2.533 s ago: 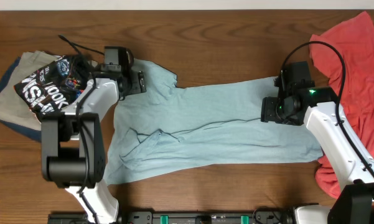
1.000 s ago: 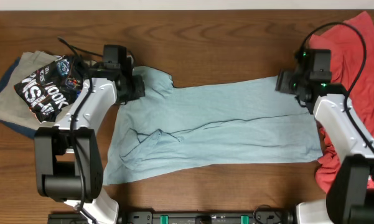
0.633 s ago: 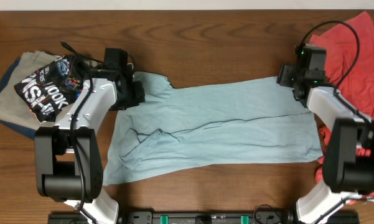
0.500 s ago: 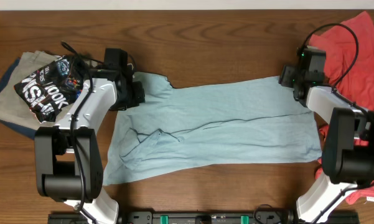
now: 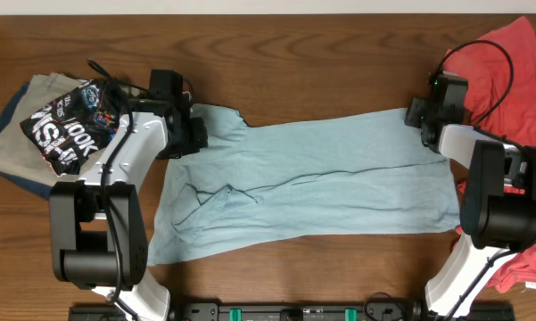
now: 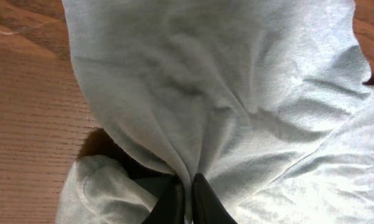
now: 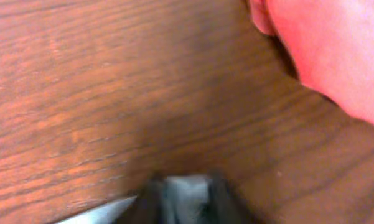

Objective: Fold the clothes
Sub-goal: 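Fold the top edge down toward the bottom edge with both grippers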

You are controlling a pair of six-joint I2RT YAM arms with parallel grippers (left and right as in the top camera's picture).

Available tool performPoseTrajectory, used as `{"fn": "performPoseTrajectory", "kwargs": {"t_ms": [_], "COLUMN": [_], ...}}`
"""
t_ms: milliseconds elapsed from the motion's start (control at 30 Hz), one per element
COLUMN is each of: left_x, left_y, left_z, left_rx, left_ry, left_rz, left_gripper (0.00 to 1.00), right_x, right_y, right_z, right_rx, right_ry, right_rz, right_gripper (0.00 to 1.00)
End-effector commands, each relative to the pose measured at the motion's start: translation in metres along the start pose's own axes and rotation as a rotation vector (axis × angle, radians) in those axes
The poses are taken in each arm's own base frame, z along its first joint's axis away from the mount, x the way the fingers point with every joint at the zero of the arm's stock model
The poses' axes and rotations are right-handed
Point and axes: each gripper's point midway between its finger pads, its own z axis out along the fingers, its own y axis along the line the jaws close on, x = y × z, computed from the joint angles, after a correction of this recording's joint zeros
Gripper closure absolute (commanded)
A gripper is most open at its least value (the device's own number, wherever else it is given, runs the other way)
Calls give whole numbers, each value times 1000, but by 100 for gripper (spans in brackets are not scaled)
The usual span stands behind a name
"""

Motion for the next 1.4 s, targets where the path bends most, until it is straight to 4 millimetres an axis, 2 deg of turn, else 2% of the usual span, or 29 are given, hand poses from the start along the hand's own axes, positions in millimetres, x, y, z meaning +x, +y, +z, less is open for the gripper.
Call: {"fn": "performPoseTrajectory", "kwargs": {"t_ms": [0, 167, 300, 367, 467, 667, 800, 1000, 1367], "left_x": [5, -2, -9, -8, 8, 52, 65, 91, 147], "left_y": [1, -1, -2, -3, 1, 8, 8, 12, 27], "left_z": [3, 1, -11, -18, -32, -61, -79, -94, -74], "left_rx": [4, 10, 24, 35, 28, -8, -13, -35, -88], "left_ry": [18, -6, -16, -12, 34, 163, 178, 257, 437], "left_rz": [-12, -10, -21, -27, -61, -113, -116, -129, -171], "left_gripper": [92, 94, 94, 94, 94, 94, 94, 94, 94], "right_x": [17, 2, -17, -17, -2, 48, 70, 79, 94], "right_y": [-7, -12, -19, -21, -24, -36, -49, -65, -83], "right_z": [5, -17, -52, -69, -98, -140, -153, -162, -177], "right_rx": [19, 30, 60, 68, 79, 123, 194, 292, 375], "right_ry": [52, 42, 28, 48, 135, 363, 464, 504, 581], "right_rz": [7, 13, 16, 14, 7, -18, -43, -45, -31], "right_gripper": [99, 99, 98, 97, 96, 98, 99, 97, 88]}}
